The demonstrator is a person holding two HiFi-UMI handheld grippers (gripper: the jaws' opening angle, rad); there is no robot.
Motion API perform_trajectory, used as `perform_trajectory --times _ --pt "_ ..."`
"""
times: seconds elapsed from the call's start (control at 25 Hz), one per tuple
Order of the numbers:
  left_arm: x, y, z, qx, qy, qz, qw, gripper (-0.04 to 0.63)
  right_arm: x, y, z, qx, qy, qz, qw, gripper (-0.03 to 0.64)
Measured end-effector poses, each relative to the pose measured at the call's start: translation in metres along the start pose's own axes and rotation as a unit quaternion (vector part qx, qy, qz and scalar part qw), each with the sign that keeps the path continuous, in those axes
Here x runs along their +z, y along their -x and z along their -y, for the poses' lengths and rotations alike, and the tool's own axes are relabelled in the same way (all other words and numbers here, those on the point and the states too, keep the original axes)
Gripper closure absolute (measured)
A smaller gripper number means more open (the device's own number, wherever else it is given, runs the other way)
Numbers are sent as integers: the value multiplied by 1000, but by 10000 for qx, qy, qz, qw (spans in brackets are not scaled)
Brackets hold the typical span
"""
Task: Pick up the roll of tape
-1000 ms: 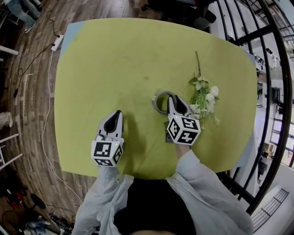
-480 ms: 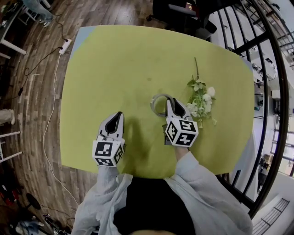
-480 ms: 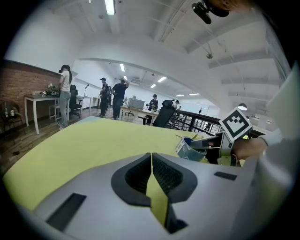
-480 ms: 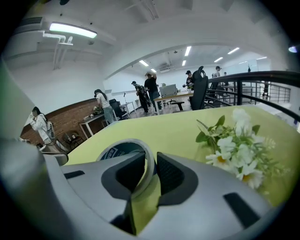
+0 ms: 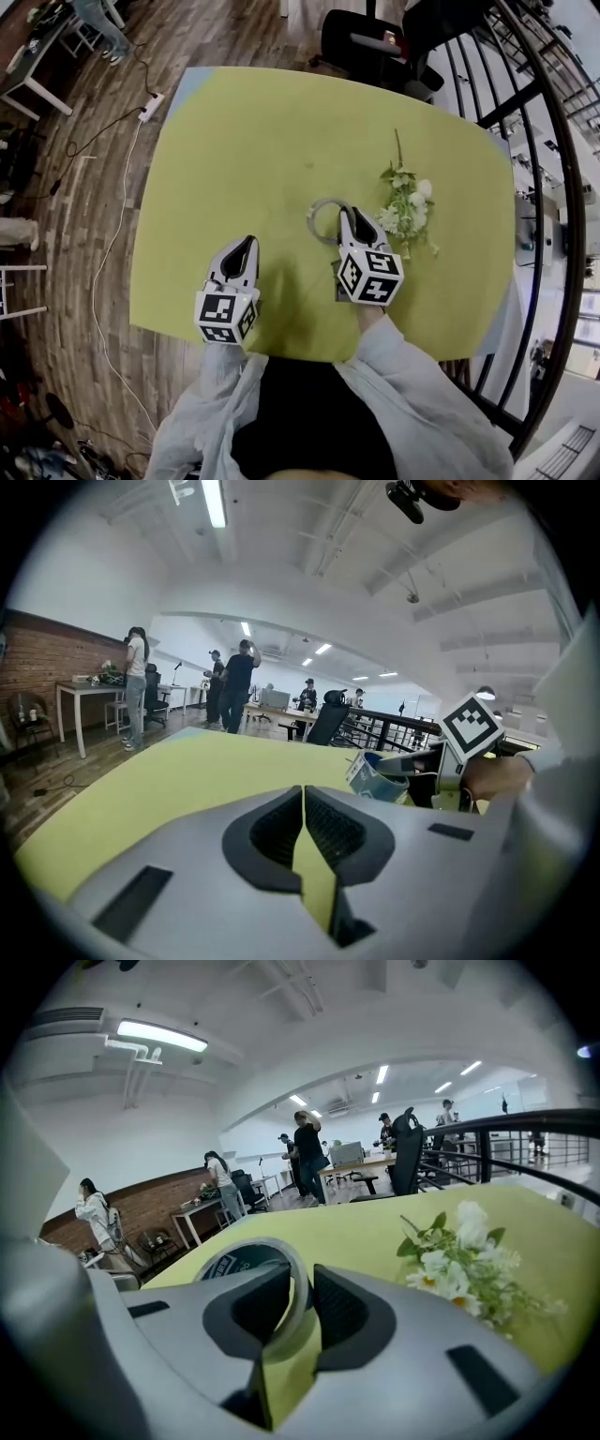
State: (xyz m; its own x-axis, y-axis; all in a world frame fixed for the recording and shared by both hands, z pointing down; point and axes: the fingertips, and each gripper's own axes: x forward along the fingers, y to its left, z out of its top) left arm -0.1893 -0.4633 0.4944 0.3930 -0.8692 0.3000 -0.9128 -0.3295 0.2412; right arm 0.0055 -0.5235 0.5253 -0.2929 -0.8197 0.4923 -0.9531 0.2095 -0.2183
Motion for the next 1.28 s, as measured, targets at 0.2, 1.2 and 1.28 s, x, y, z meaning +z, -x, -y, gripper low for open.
perform_trajectory --times 0.2,1.2,1.28 --pt "7 17 12 23 -38 152 9999 572 2 20 -6 24 89 117 9999 531" --pt "-9 102 101 159 -325 623 9974 572 -21 178 27 65 72 1051 9944 531" --pt "-13 109 110 166 -346 632 9973 572 -26 192 34 18 92 1096 9939 531"
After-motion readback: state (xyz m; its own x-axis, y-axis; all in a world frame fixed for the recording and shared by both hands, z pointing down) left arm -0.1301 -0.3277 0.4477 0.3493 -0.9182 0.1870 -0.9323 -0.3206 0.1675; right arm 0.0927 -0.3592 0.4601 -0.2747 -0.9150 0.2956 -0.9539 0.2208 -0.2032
